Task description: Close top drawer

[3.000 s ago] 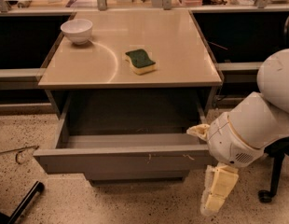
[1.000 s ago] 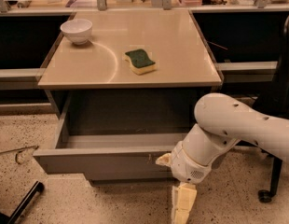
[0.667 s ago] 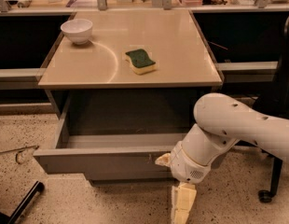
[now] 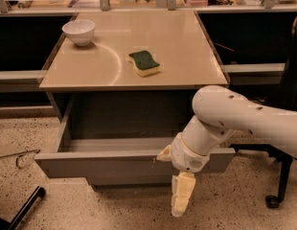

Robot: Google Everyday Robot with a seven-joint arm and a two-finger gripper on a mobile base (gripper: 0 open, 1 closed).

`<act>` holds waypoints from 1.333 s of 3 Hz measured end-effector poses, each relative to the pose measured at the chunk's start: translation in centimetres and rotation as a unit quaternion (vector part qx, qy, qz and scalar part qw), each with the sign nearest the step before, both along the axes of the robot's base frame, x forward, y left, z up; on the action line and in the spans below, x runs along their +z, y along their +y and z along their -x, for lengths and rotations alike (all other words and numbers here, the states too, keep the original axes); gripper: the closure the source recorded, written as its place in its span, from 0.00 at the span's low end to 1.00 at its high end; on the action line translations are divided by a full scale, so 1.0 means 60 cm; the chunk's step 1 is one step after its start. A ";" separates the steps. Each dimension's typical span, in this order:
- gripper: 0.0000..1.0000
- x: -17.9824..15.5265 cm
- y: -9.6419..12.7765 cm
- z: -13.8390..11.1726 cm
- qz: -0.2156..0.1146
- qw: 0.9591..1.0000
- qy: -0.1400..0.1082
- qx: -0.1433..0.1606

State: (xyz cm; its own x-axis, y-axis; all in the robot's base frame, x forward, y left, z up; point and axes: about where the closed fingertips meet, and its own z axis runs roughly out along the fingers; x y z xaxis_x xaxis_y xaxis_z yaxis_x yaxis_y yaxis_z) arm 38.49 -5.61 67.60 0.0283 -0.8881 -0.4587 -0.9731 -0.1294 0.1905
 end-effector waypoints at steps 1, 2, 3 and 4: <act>0.00 0.003 0.003 -0.045 -0.010 1.000 -0.020 -0.006; 0.00 0.003 0.003 -0.045 -0.010 1.000 -0.020 -0.006; 0.00 -0.006 0.012 -0.062 -0.020 1.000 -0.021 0.004; 0.00 -0.011 0.031 -0.104 -0.051 0.998 -0.039 0.015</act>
Offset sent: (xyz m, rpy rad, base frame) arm 0.0236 0.0012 0.0011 0.0167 -0.0346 -0.0102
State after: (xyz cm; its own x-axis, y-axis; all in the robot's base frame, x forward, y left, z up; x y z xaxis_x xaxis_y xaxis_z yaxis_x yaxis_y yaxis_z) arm 44.76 -3.78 66.96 0.0932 -0.8352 -0.5420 -0.9798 -0.1737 0.0992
